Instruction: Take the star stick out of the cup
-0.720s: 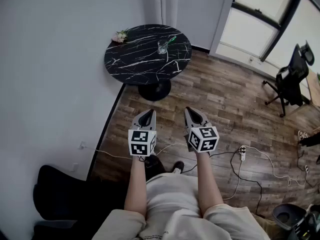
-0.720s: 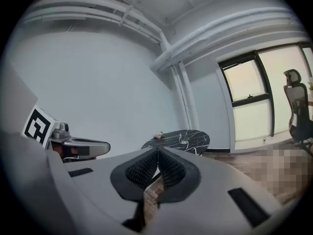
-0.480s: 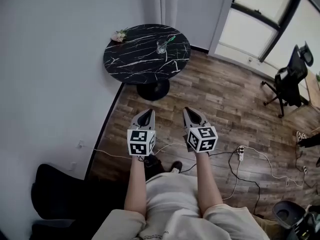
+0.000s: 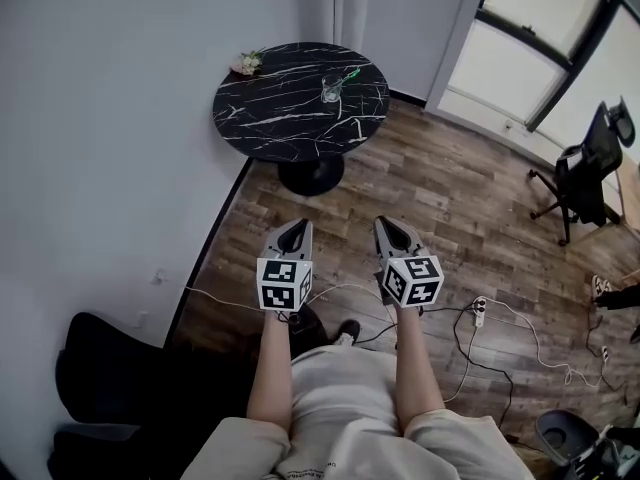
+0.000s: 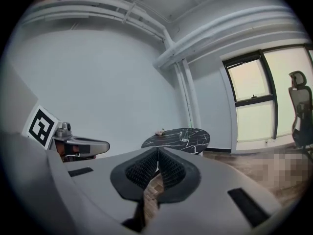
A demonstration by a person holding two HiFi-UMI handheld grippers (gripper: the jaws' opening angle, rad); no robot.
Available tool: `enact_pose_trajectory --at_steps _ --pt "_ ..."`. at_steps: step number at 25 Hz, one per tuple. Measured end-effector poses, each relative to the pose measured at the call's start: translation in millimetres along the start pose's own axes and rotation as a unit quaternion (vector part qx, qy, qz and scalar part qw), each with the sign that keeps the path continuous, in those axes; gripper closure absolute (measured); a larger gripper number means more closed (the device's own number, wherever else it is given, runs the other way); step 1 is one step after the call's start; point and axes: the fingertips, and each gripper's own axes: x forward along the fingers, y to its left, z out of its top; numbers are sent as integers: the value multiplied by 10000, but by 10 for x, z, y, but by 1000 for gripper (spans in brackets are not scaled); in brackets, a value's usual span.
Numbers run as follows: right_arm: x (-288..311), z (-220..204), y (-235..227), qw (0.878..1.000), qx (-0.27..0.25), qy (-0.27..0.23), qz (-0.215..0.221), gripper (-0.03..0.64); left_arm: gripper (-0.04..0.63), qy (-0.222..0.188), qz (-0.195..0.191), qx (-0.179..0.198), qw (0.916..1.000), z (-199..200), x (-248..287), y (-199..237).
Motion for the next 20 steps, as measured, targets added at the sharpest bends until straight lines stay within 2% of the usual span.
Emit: enact_pose_trajectory --at_steps 4,8,13,20 --pt "50 -70 -57 9986 484 117 184 583 572 106 101 -31 9999 -65 57 66" --pt "206 -76 -189 9991 356 180 143 583 572 139 176 -99 9997 -78 223 193" --pt "412 24 -389 9984 562 3 99 583 572 180 151 -169 9996 -11 513 321" --pt "808 112 -682 9983 502 183 214 583 572 227 -31 -256 9994 161 1105 425"
